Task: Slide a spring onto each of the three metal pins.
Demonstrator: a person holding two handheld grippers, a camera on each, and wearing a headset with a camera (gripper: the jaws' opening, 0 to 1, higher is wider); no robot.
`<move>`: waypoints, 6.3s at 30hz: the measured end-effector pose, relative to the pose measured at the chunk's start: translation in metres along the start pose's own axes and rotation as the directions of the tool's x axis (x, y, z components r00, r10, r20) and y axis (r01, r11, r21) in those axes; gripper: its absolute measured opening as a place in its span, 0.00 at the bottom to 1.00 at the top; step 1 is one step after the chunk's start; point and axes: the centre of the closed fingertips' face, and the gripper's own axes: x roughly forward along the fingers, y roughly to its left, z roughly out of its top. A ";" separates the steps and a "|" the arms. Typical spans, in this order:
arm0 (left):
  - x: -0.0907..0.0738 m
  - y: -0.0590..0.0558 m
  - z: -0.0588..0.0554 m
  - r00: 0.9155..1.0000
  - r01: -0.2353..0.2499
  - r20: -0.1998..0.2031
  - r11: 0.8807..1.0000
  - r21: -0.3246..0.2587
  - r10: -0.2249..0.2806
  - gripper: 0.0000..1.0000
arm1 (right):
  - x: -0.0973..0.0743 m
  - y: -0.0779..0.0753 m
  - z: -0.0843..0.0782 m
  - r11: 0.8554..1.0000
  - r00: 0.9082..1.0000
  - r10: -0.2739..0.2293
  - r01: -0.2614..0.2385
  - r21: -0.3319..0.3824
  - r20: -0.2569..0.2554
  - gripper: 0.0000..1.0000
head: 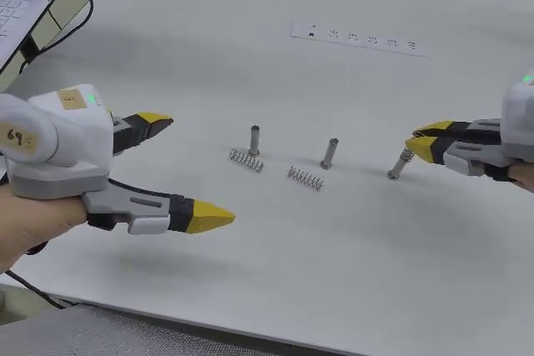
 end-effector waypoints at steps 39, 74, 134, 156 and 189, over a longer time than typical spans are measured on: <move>0.001 -0.002 0.003 1.000 0.007 -0.006 1.000 0.002 -0.007 0.98 | 0.015 0.007 -0.014 1.000 0.999 0.007 -0.008 -0.020 -0.045 0.14; -0.002 -0.001 0.006 1.000 0.009 -0.006 1.000 0.008 -0.009 0.98 | 0.015 0.086 0.034 0.982 0.985 0.164 -0.158 -0.102 0.057 0.14; 0.001 -0.011 0.003 0.999 0.032 -0.019 0.999 0.006 -0.031 0.97 | 0.071 0.111 -0.002 0.958 0.968 0.233 -0.245 -0.147 -0.096 0.08; 0.046 -0.061 0.027 0.973 0.230 0.002 0.971 0.068 -0.230 0.76 | 0.010 0.140 0.019 0.890 0.936 0.339 -0.351 -0.292 -0.092 0.08; 0.075 -0.116 0.046 0.898 0.434 0.029 0.895 0.101 -0.439 0.06 | -0.024 0.168 0.032 0.813 0.892 0.446 -0.440 -0.380 -0.079 0.08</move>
